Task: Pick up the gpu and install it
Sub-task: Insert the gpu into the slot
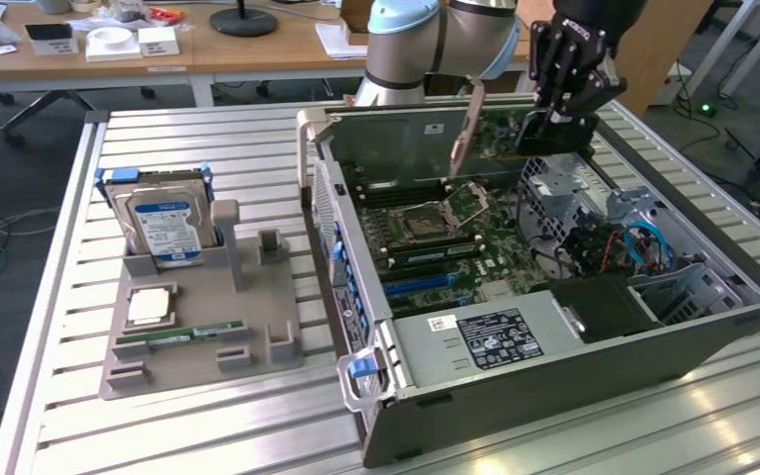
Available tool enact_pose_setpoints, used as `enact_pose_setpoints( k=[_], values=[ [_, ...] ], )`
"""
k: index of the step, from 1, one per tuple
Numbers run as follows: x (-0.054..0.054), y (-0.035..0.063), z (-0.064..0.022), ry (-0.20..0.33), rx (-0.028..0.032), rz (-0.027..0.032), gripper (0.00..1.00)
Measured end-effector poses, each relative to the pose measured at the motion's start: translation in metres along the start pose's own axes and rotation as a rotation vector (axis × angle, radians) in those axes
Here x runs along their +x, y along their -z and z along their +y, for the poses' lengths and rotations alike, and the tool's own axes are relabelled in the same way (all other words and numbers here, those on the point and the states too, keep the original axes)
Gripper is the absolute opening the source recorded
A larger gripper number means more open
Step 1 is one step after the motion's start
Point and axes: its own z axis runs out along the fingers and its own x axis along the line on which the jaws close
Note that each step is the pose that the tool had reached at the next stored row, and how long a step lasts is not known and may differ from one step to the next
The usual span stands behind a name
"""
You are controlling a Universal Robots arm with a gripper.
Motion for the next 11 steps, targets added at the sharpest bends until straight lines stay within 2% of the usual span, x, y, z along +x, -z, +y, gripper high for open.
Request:
enact_pose_setpoints(
  k=[11],
  values=[
    [0.0004,-0.0019,0.0079,0.0,0.0,0.0015,0.27]
  ],
)
